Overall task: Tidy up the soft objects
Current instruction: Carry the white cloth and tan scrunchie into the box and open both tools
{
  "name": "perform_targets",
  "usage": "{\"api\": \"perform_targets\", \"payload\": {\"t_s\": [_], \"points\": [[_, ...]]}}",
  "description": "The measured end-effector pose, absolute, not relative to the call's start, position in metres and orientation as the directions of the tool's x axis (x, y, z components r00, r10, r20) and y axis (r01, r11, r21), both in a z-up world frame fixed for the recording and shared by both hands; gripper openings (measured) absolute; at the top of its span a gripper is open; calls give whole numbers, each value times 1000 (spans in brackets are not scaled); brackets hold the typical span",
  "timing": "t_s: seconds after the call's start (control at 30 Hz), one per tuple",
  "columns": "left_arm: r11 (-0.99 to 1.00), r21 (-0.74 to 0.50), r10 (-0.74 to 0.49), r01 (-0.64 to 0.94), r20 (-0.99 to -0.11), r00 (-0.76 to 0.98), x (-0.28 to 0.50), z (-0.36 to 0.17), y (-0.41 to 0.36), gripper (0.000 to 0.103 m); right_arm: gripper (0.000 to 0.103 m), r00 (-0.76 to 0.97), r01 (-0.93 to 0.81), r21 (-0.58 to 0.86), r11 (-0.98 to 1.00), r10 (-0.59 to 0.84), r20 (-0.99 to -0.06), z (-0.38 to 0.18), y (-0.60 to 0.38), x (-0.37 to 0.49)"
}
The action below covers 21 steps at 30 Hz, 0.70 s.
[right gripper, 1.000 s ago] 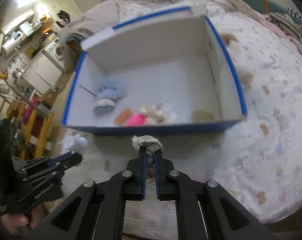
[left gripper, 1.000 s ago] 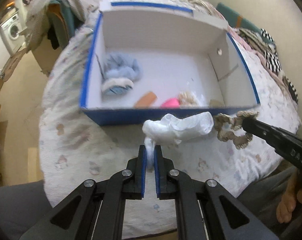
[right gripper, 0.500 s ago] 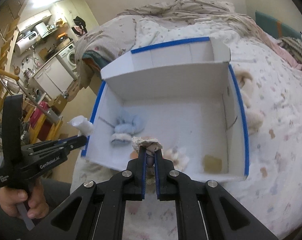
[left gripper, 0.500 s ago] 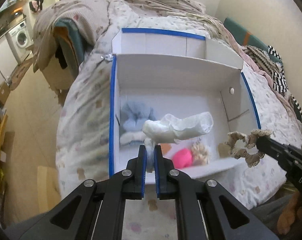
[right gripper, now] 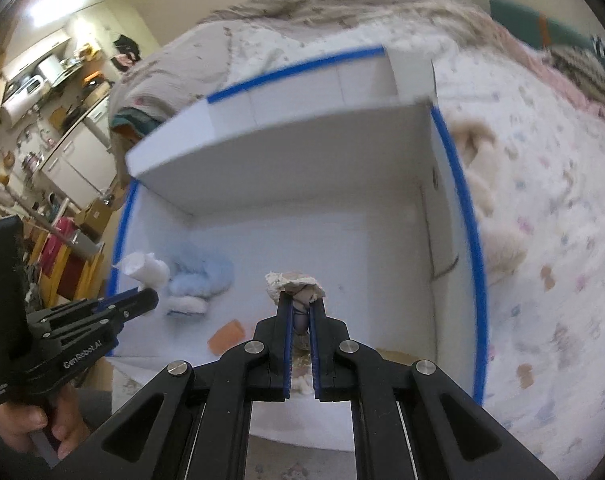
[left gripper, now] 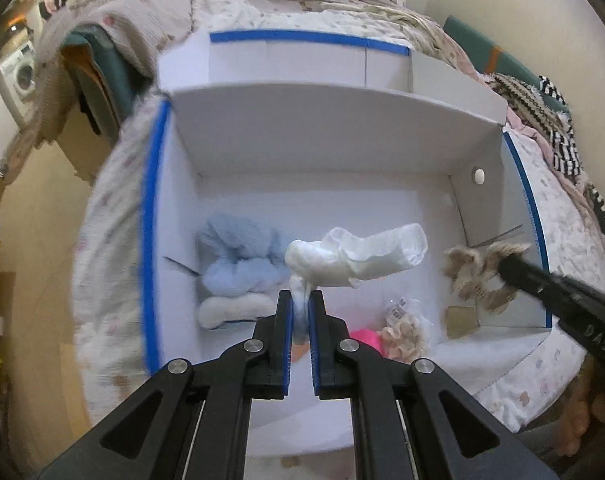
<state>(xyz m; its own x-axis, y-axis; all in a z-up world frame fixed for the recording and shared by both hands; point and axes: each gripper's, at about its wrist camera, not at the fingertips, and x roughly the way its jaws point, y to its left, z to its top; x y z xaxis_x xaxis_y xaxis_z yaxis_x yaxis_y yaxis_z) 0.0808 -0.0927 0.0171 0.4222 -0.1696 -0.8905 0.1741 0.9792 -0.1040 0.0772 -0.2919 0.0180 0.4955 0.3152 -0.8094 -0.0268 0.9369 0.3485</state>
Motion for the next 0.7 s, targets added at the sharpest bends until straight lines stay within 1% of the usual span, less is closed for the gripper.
{"api": "perform_targets", "payload": {"t_s": [0.03, 0.1, 0.2, 0.3, 0.43, 0.53, 0.63, 0.7], "points": [[979, -109, -173, 171, -892, 418, 82, 11, -93, 7, 9, 485, -12, 368, 930, 327, -811, 10, -295, 78], [989, -82, -127, 125, -900, 416, 83, 2, -94, 7, 9, 474, 14, 406, 914, 351, -807, 3, -300, 82], [985, -140, -169, 98, -899, 405, 90, 0, -96, 7, 9, 481, -11, 393, 920, 349, -804, 3, -298, 89], [989, -94, -135, 114, -891, 434, 95, 1, -103, 7, 9, 466, -7, 390, 921, 348, -814, -3, -298, 94], [993, -86, -114, 86, -897, 426, 105, -4, -104, 7, 9, 432, 2, 368, 930, 331, -839, -13, -295, 102], [987, -147, -162, 69, -917, 365, 106, -13, -105, 7, 9, 407, 15, 350, 937, 314, -858, -22, -296, 102], [983, -158, -180, 93, -923, 341, 103, -19, -109, 8, 9, 382, 38, 352, 935, 312, -870, -29, -299, 105], [984, -141, -171, 113, -929, 329, 103, -22, -113, 8, 9, 371, 64, 377, 924, 329, -869, -32, -302, 105]]}}
